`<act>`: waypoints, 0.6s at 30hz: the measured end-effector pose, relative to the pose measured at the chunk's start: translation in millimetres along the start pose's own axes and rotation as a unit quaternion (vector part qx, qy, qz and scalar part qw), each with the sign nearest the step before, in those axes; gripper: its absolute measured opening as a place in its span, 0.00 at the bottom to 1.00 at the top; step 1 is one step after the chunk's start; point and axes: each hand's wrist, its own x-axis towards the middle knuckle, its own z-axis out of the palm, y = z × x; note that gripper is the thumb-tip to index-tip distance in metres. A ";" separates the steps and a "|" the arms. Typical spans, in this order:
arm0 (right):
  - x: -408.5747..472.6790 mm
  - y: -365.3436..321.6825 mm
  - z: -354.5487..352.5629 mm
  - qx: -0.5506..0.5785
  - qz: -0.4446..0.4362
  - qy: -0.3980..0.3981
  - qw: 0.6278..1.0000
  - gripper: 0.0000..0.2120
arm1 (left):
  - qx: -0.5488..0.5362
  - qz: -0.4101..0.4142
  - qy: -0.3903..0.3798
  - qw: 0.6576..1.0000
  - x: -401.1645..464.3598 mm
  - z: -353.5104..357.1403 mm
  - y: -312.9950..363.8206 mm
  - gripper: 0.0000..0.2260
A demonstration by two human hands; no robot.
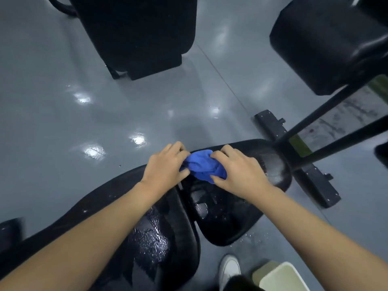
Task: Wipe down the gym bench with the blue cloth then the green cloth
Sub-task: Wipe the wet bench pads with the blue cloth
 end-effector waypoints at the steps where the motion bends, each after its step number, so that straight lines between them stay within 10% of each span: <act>1: 8.4 1.3 7.7 -0.022 -0.018 -0.003 1.000 0.25 | -0.013 -0.001 0.001 1.000 0.7 11.8 -8.5 0.12; 11: 61.4 -2.7 72.2 -0.011 -0.241 -0.004 0.970 0.36 | -0.115 0.127 0.001 0.985 -22.9 70.7 -58.1 0.22; 18: 72.0 -11.7 101.5 0.015 -0.245 -0.064 0.967 0.34 | 0.065 0.153 0.013 0.986 -57.4 65.6 -128.8 0.30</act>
